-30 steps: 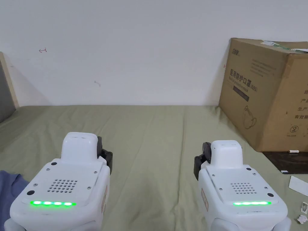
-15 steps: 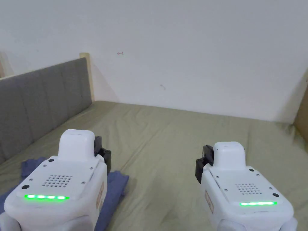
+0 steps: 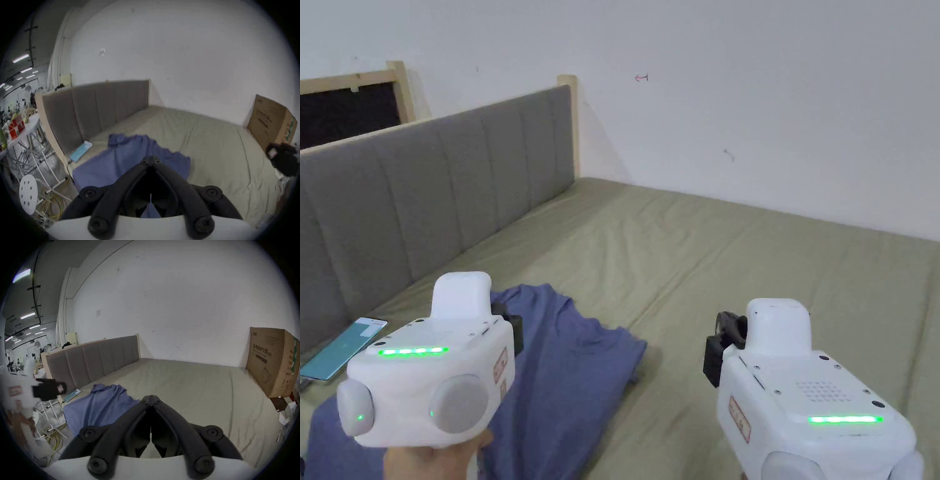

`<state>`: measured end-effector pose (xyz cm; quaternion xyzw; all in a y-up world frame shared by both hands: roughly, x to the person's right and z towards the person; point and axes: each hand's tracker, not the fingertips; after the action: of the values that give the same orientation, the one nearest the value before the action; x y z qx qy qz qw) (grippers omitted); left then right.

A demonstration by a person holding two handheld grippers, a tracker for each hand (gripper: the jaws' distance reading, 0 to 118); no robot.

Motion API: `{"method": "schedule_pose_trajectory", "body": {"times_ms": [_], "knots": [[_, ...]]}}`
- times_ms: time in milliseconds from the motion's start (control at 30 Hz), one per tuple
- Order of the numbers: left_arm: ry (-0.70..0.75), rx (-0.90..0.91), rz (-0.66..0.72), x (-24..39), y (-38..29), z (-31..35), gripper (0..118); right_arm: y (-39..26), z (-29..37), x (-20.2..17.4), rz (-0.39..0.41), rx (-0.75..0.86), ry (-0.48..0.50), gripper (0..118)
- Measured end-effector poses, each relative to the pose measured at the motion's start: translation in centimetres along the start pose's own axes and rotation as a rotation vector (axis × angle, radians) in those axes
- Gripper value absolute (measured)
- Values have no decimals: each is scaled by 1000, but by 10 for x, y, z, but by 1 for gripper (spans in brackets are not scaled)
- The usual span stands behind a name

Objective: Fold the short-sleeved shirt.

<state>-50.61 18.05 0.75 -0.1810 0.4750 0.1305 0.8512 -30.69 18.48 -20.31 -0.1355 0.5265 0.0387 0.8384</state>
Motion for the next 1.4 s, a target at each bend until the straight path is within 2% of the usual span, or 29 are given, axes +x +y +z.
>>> {"method": "schedule_pose_trajectory", "body": {"times_ms": [100, 133, 167, 200, 233, 267, 300, 400, 500, 533, 567, 600, 667, 700, 800, 867, 900, 933, 967, 1000, 1133, 1267, 1400], "knots": [[32, -113, -50, 1, -21, -50, 0, -9, -12, 7, -7, -43, -6, 0], [25, -140, -61, 3, -28, -66, 4, -12, -17, 10, -7, -60, -9, 0], [5, -178, -53, 4, -33, -79, 21, -14, -21, 13, -7, -75, -17, 0], [-9, -212, -52, 5, -38, -95, 46, -17, -26, 15, -9, -85, -27, 0], [-30, -255, -31, 7, -45, -112, 81, -20, -33, 18, -16, -101, -36, 0], [-33, -311, -23, 8, -50, -130, 104, -22, -39, 22, -25, -117, -39, 0], [-40, -335, -19, 8, -55, -142, 114, -24, -43, 24, -32, -128, -41, 0], [-36, -388, 4, 9, -69, -180, 112, -33, -61, 32, -49, -170, -53, 0], [-30, -466, -55, 14, -85, -215, 112, -43, -76, 38, -52, -208, -72, 0], [-19, -510, -80, 15, -92, -227, 108, -46, -80, 41, -58, -227, -77, 0], [-40, -549, -86, 15, -98, -238, 104, -49, -83, 43, -65, -237, -76, 0], [-56, -601, -71, 14, -104, -247, 106, -52, -86, 45, -72, -246, -76, 0], [-45, -566, -56, 14, -98, -242, 101, -57, -92, 50, -86, -266, -84, 0], [-52, -579, -54, 14, -95, -243, 94, -59, -93, 51, -96, -276, -93, 0], [-62, -550, -76, 13, -91, -237, 59, -63, -96, 59, -148, -293, -98, 0], [-40, -526, -29, 10, -86, -238, 6, -65, -94, 61, -165, -294, -101, 0], [-5, -514, -3, 7, -83, -237, 2, -66, -92, 62, -166, -295, -106, 0], [64, -524, -12, 4, -83, -240, 2, -67, -91, 63, -164, -297, -108, 0], [42, -536, -6, -1, -84, -243, 2, -68, -90, 63, -162, -301, -111, 0], [-29, -570, 55, -5, -85, -245, 2, -68, -88, 64, -162, -303, -113, 0], [-47, -562, 86, -12, -74, -234, 2, -68, -76, 73, -200, -304, -122, 0], [-93, -524, 176, -18, -51, -212, 2, -64, -61, 81, -212, -295, -144, 0], [-95, -455, 73, -9, -15, -185, 2, -53, -44, 91, -242, -266, -159, 0]]}}
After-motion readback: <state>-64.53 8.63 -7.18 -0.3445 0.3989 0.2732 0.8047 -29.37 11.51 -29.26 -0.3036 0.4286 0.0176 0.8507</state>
